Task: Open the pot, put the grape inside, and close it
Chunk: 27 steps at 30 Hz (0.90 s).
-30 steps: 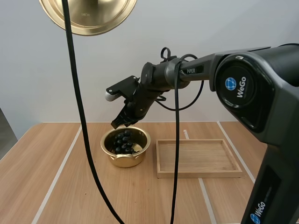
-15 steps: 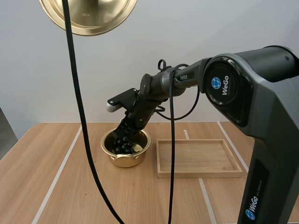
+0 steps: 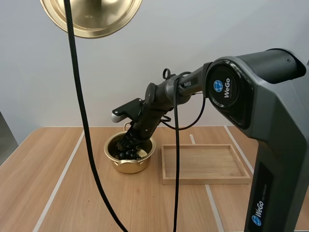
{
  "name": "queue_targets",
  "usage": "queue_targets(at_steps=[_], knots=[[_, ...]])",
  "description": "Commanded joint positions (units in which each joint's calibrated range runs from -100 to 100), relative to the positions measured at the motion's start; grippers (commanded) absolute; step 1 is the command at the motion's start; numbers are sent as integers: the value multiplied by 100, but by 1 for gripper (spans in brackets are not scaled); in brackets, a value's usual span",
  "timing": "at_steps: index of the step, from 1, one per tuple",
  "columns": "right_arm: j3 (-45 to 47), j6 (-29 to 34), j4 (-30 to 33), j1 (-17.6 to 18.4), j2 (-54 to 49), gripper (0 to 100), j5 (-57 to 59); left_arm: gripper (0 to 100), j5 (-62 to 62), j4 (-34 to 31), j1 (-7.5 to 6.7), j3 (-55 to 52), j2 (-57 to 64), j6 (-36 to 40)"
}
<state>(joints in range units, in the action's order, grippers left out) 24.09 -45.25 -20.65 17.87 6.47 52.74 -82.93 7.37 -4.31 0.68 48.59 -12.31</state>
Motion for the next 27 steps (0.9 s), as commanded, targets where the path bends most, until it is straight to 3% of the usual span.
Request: queue_targets(at_steps=[1, 18, 27], knots=[[63, -64, -49, -5, 80, 0, 5, 0, 73, 14, 9, 65, 23, 30], [63, -64, -49, -37, -1120, 0, -192, 0, 73, 14, 9, 65, 23, 30], [112, -13, -113, -635, -2152, 0, -29, 0, -60, 113, 9, 65, 23, 72]])
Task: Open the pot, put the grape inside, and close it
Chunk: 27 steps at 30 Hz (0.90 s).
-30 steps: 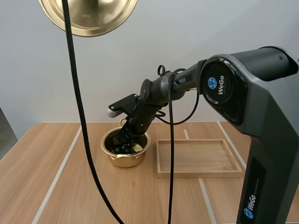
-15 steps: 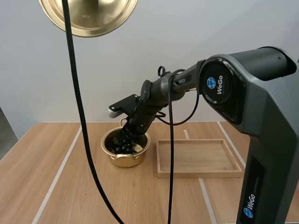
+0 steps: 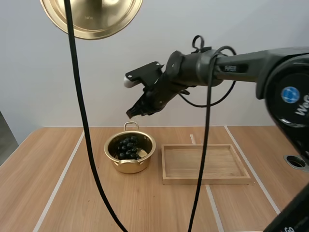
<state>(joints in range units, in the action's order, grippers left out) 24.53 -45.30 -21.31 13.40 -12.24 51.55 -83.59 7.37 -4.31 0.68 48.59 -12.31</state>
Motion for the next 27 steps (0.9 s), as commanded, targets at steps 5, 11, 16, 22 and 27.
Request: queue_targets(at_steps=[5, 11, 16, 22, 27], knots=[[196, -9, -99, -691, -848, 0, 162, 0, -86, 247, 9, 34, 23, 72], [196, 18, -99, -1307, -1422, 0, 388, 0, -83, 266, 9, -505, 23, 20], [196, 54, -99, -1680, -1796, 0, 616, 0, 420, 266, 9, -1196, 9, -14], [196, 54, -99, -1951, -2178, 0, 960, 0, 764, 321, 9, -1761, -344, -52], [196, 174, -99, -2003, -2564, 0, 1137, 0, 825, 460, 9, -1910, -975, -86]])
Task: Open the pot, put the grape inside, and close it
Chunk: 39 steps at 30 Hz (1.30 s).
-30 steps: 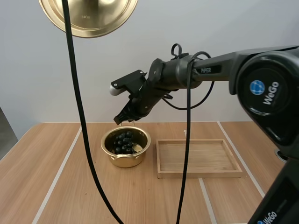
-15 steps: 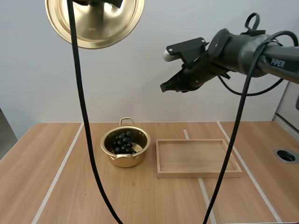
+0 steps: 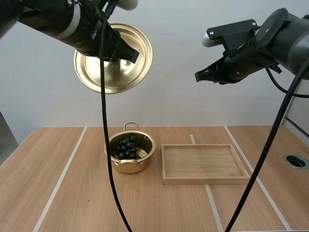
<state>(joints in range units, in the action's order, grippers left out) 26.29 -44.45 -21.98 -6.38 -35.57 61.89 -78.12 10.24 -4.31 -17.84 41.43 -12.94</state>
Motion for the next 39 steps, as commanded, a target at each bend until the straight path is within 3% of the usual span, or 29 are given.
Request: queue_targets(at_steps=[1, 13, 29, 39], knots=[[20, 110, -33, -24, -291, 0, 120, 0, 257, 188, 9, -75, -397, -22], [20, 235, -21, -24, -704, 0, 586, 0, 73, 188, 9, -267, -1718, -29], [20, 235, -21, -24, -760, 0, 928, 0, 1015, 188, 9, -1146, -3071, -134], [20, 235, -21, -24, -760, 0, 928, 0, 1437, 236, 9, -1159, -3639, -134]])
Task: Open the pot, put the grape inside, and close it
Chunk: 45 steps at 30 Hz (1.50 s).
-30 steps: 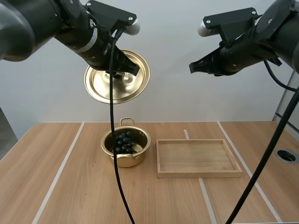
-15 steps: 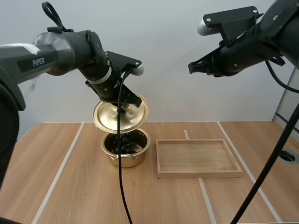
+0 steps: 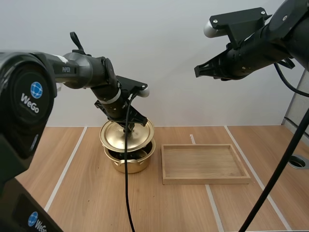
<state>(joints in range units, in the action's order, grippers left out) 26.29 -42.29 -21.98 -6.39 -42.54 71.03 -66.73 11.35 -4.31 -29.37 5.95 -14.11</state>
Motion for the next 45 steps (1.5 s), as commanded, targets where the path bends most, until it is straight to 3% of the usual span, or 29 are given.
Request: queue_targets(at_steps=[1, 45], knots=[[20, 19, -21, -24, -64, 0, 14, 0, 369, 125, 9, -6, -137, -47], [20, 19, -36, -24, -64, 0, 18, 0, -215, 146, 9, -6, -986, -96]])
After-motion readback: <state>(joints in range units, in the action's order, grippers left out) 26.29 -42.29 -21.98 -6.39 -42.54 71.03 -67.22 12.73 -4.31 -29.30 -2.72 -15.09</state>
